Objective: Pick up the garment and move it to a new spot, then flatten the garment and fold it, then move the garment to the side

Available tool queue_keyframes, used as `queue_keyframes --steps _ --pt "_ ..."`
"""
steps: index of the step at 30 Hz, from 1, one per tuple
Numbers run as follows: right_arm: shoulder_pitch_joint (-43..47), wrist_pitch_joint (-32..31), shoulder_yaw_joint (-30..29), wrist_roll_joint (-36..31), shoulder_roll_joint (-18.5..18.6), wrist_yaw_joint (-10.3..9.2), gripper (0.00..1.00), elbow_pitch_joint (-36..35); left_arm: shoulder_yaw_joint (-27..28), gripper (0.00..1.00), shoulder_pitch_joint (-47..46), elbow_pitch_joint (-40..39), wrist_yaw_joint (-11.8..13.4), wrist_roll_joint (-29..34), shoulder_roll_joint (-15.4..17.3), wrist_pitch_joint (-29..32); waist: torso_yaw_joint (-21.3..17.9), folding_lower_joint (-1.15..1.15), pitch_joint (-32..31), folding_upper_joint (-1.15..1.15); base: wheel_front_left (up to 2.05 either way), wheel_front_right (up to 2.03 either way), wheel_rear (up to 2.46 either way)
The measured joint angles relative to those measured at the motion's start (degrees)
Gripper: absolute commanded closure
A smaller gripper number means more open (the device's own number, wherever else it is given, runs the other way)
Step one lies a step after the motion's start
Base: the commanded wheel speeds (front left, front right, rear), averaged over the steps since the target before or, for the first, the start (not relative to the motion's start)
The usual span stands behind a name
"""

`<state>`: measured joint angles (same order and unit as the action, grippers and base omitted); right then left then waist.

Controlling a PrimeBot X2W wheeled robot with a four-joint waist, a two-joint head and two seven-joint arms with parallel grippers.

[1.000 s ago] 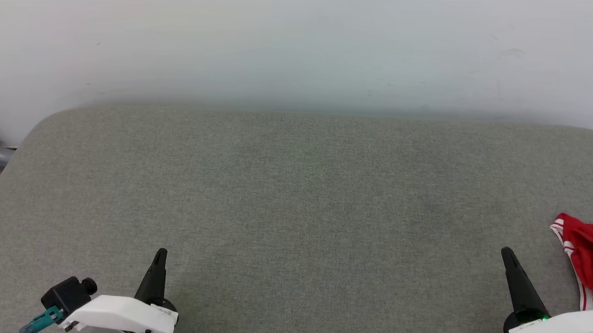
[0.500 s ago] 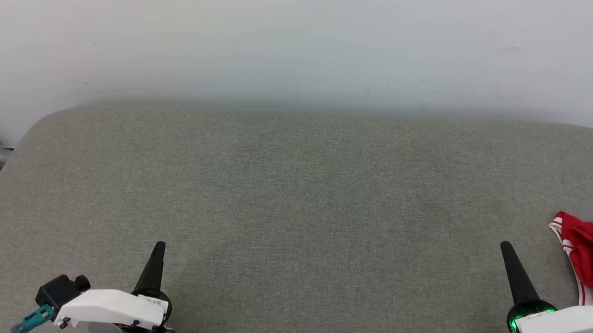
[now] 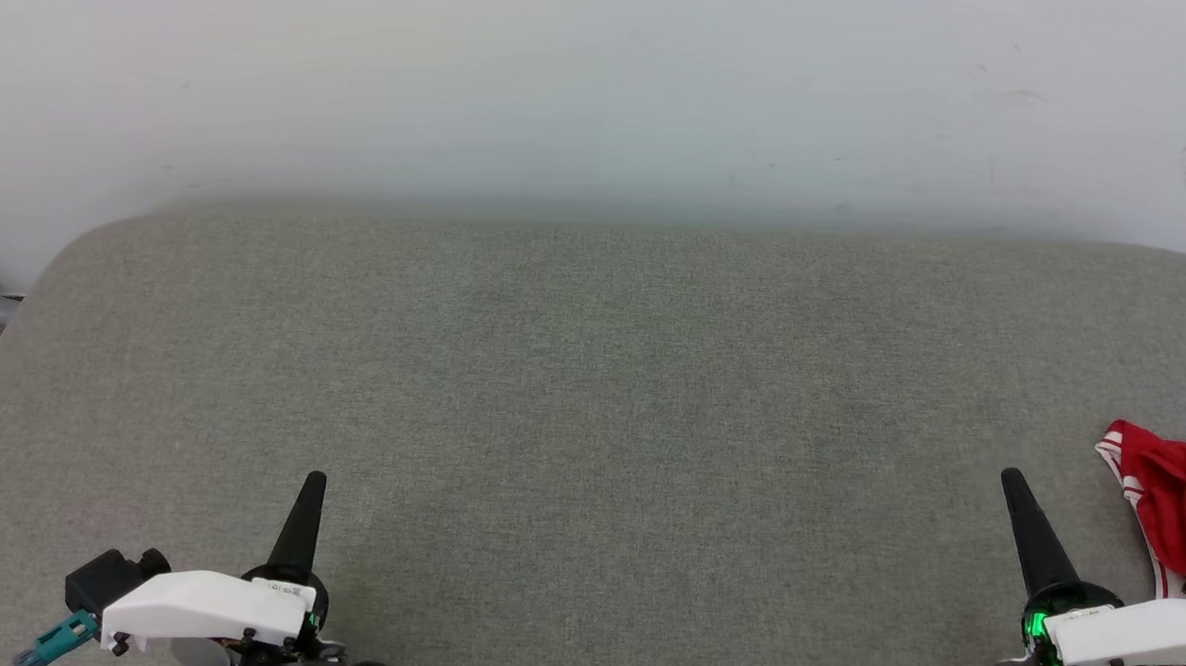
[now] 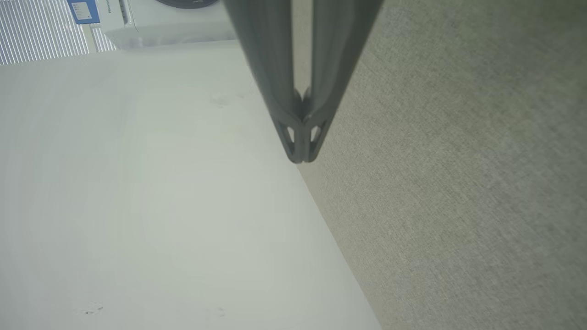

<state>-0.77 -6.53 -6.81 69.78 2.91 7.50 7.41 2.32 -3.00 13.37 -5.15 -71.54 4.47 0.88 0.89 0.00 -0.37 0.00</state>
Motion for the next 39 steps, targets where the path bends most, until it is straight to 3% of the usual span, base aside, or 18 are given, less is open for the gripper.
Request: queue_keyframes --steps 39 --pt "-4.26 0.0 0.18 19.5 0.0 0.0 1.0 5.84 3.69 1.0 -2.52 0.63 -1.93 -18.05 -1.4 5.01 -0.75 0.0 0.47 0.0 0.0 0.0 0.0"
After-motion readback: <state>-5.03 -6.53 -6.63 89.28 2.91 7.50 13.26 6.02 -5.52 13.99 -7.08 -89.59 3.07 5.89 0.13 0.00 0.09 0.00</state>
